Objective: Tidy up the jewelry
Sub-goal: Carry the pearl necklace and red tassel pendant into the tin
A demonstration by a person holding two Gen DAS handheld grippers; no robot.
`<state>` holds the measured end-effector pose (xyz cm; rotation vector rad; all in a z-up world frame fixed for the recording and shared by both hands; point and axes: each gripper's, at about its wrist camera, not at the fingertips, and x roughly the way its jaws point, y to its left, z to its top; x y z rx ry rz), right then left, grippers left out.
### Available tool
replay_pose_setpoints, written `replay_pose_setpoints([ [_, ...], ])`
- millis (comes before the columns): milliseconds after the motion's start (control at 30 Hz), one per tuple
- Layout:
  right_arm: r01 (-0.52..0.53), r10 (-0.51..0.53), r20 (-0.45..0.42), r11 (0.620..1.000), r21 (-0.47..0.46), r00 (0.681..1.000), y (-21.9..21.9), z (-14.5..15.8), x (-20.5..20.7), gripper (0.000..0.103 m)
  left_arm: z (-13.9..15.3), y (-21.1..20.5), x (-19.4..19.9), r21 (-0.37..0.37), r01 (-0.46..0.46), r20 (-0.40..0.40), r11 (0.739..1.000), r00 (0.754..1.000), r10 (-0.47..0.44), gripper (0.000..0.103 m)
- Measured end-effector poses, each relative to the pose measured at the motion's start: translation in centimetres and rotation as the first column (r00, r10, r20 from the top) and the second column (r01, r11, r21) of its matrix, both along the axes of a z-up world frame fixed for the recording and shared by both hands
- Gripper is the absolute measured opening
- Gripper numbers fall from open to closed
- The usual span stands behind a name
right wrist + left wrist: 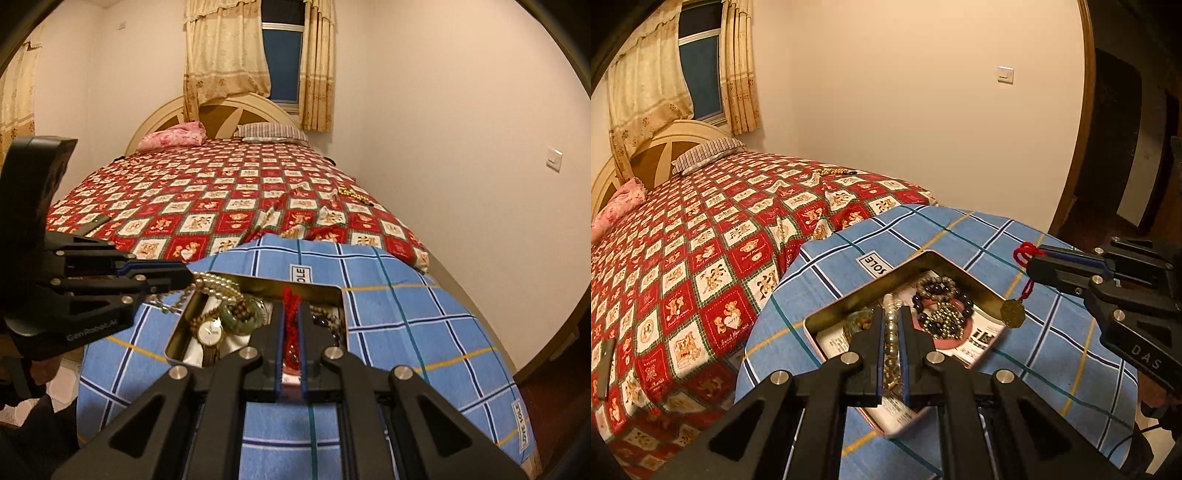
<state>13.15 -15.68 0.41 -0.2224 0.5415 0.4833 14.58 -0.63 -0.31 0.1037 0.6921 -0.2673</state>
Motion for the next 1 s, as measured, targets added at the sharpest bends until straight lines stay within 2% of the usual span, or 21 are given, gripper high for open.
replay_pose_setpoints([
  [300, 0.005, -0.005, -0.032, 1.000, 0.010, 0.999, 0.9, -0.6, 2.8, 0.008, -1.0, -0.4, 2.3, 0.013, -0.017, -0.014, 1.000, 1.000, 0.017, 0.006],
  [1000, 0.043, -0.045, -0.128, 0.999, -0.021, 0.991, 1.8, -4.9, 7.8, 0.008, -5.0, -0.4, 4.9, 0.026, -0.045, -0.092, 0.999, 0.995, 0.047, 0.006],
])
